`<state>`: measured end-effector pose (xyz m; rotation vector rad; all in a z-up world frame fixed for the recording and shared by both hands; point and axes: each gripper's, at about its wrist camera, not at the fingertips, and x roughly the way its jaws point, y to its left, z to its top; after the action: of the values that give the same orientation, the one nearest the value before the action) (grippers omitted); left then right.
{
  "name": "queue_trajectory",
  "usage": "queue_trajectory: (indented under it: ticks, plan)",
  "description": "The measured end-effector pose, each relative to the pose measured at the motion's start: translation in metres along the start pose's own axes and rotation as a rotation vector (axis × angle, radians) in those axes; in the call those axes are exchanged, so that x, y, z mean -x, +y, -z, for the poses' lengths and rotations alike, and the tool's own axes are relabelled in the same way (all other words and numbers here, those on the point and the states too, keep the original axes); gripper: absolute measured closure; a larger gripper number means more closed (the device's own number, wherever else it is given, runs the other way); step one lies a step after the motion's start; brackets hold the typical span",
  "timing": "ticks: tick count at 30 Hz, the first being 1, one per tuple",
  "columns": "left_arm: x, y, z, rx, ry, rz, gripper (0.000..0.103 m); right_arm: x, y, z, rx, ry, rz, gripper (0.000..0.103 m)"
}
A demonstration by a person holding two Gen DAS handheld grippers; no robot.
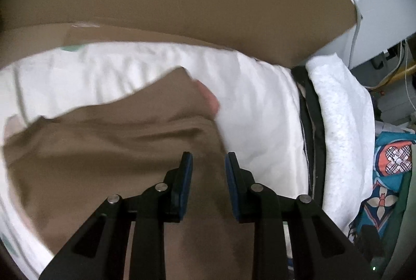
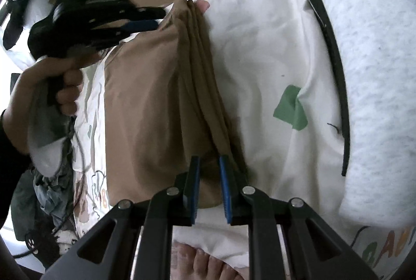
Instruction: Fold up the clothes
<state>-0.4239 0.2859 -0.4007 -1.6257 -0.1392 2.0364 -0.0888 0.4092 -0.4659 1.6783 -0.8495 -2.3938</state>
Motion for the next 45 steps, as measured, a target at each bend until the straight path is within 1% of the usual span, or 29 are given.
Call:
queue_trajectory:
  ticks: [2, 5, 8, 9, 10, 11, 12, 13, 15, 20, 25, 27, 29, 33, 36, 38, 40, 42, 45]
  plan:
    - [0.015, 0.016, 0.001, 0.012, -0.015, -0.022, 0.077, 0.007, 0.004, 0.000, 0.009, -0.042, 0.017, 0.089]
    - [0.034, 0.042, 0.006, 0.034, -0.031, -0.057, 0.077, 0.002, 0.011, -0.003, 0.016, -0.034, 0.004, 0.089]
    - [0.047, 0.070, 0.013, 0.060, -0.031, -0.102, 0.077, -0.010, 0.019, -0.008, 0.033, -0.028, 0.017, 0.083]
    - [0.050, 0.078, 0.015, 0.069, -0.032, -0.113, 0.076, -0.023, 0.021, -0.017, 0.034, -0.028, 0.020, 0.078]
    - [0.053, 0.088, 0.018, 0.081, -0.034, -0.115, 0.063, -0.036, 0.024, -0.025, 0.034, -0.028, 0.023, 0.072]
    - [0.056, 0.097, 0.020, 0.093, -0.037, -0.117, 0.051, -0.047, 0.026, -0.032, 0.036, -0.029, 0.026, 0.069]
    - [0.059, 0.106, 0.023, 0.104, -0.039, -0.119, 0.028, -0.049, 0.029, -0.033, 0.044, -0.028, 0.031, 0.065]
    - [0.061, 0.114, 0.025, 0.114, -0.045, -0.119, 0.020, -0.050, 0.032, -0.035, 0.055, -0.026, 0.034, 0.064]
    - [0.065, 0.128, 0.028, 0.130, -0.057, -0.118, 0.020, -0.046, 0.036, -0.035, 0.080, -0.024, 0.041, 0.063]
    - [0.063, 0.156, 0.032, 0.172, -0.057, -0.142, 0.020, -0.052, 0.041, -0.041, 0.109, -0.021, 0.075, 0.061]
    - [0.050, 0.175, 0.036, 0.186, -0.045, -0.167, 0.020, -0.063, 0.039, -0.046, 0.147, -0.004, 0.117, 0.061]
    - [0.043, 0.182, 0.037, 0.194, -0.043, -0.194, 0.020, -0.066, 0.034, -0.048, 0.149, 0.003, 0.145, 0.061]
    - [0.035, 0.191, 0.037, 0.216, -0.043, -0.203, 0.020, -0.070, 0.027, -0.050, 0.139, 0.010, 0.176, 0.061]
    - [0.024, 0.208, 0.035, 0.258, -0.042, -0.209, 0.020, -0.070, 0.012, -0.048, 0.114, 0.033, 0.174, 0.061]
    - [0.019, 0.215, 0.029, 0.255, -0.050, -0.217, 0.020, -0.068, 0.009, -0.046, 0.124, 0.042, 0.176, 0.061]
    - [0.017, 0.217, 0.025, 0.248, -0.055, -0.226, 0.020, -0.067, 0.006, -0.046, 0.105, 0.053, 0.166, 0.061]
    - [0.016, 0.215, 0.021, 0.211, -0.056, -0.259, 0.018, -0.065, 0.002, -0.047, 0.080, 0.060, 0.153, 0.061]
    - [0.015, 0.210, 0.016, 0.156, -0.053, -0.302, 0.018, -0.064, 0.002, -0.046, 0.091, 0.063, 0.158, 0.061]
    - [0.023, 0.212, 0.011, 0.160, -0.079, -0.307, 0.018, -0.062, 0.002, -0.045, 0.097, 0.071, 0.161, 0.061]
